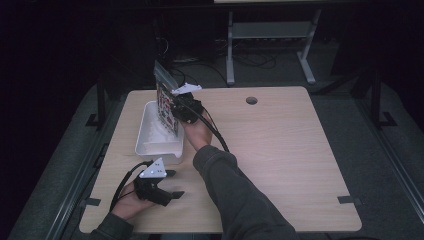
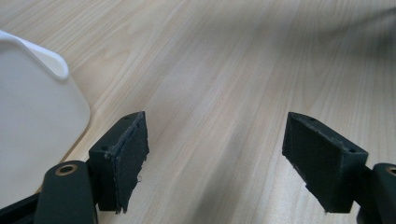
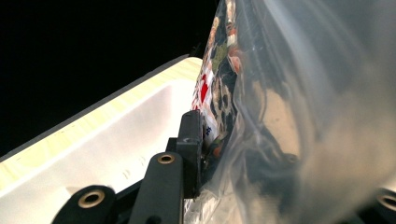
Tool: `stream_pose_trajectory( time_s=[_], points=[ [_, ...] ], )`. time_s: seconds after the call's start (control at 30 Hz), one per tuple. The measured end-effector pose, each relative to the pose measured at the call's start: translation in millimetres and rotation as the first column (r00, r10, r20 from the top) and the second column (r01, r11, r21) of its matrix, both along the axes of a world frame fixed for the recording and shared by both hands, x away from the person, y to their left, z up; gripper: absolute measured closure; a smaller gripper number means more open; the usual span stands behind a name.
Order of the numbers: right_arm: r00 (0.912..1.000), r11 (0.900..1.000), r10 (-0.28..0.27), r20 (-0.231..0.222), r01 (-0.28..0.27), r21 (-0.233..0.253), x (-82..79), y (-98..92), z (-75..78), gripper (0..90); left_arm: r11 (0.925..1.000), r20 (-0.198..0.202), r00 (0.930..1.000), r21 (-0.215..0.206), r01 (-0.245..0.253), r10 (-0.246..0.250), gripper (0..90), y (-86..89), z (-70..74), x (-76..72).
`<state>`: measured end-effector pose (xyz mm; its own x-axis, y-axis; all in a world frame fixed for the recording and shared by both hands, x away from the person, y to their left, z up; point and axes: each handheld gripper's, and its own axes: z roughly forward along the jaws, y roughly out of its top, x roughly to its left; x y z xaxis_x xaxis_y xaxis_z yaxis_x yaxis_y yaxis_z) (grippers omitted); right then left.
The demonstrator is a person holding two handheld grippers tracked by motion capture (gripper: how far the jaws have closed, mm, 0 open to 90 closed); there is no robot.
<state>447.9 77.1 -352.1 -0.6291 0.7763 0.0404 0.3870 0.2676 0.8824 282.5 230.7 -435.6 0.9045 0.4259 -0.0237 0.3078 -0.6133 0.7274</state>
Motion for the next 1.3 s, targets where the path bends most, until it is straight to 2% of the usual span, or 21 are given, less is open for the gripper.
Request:
stream_pose_trajectory(
  time_s=[0.3,0.43,0.7,0.77,0.87,1.0,1.17,1.23,1.3],
  points=[
    [0.9979,0.998,-0.063,-0.017,0.063,0.004,-3.1,2.0,0.0,72.0,1.0,0.001,1.0,0.003,0.0,0.0,21.9,0.2,0.0,-0.2],
    [0.9955,0.995,-0.095,-0.006,0.095,0.0,-6.8,3.9,0.0,72.1,1.0,0.001,1.0,0.005,0.0,0.0,21.9,0.5,0.0,-0.2],
    [0.9937,0.994,-0.11,-0.023,0.111,0.022,-6.2,0.5,-0.6,71.1,1.0,0.002,1.0,0.005,0.002,-0.002,22.0,0.2,-0.1,-0.6],
    [0.995,0.995,-0.098,-0.022,0.098,0.029,-5.4,-0.2,-0.6,69.6,1.0,0.002,1.0,0.006,0.003,-0.003,21.9,0.2,-0.2,-0.5],
    [0.9963,0.996,-0.075,-0.041,0.077,0.047,-2.7,-3.5,-0.7,58.5,1.0,0.002,1.0,0.007,0.003,-0.003,21.9,0.1,-0.4,-0.5],
    [0.9975,0.995,-0.03,-0.064,0.036,0.093,0.1,-10.5,-1.3,51.7,1.0,0.001,1.0,0.005,0.004,-0.004,21.9,0.1,-0.2,-0.6],
    [0.9969,0.99,0.035,-0.07,-0.025,0.142,0.3,-21.2,0.4,41.0,1.0,0.003,1.0,0.005,0.0,0.0,21.9,0.1,-0.1,-0.6],
    [0.9954,0.986,0.065,-0.07,-0.053,0.16,-0.4,-27.6,0.8,38.7,1.0,0.003,1.0,0.006,-0.001,0.001,21.9,0.2,-0.2,-0.4],
    [0.9945,0.985,0.071,-0.078,-0.057,0.163,-0.6,-29.1,0.7,37.5,1.0,0.003,1.0,0.006,-0.001,0.001,21.8,-0.2,-0.3,-0.7]
  ],
)
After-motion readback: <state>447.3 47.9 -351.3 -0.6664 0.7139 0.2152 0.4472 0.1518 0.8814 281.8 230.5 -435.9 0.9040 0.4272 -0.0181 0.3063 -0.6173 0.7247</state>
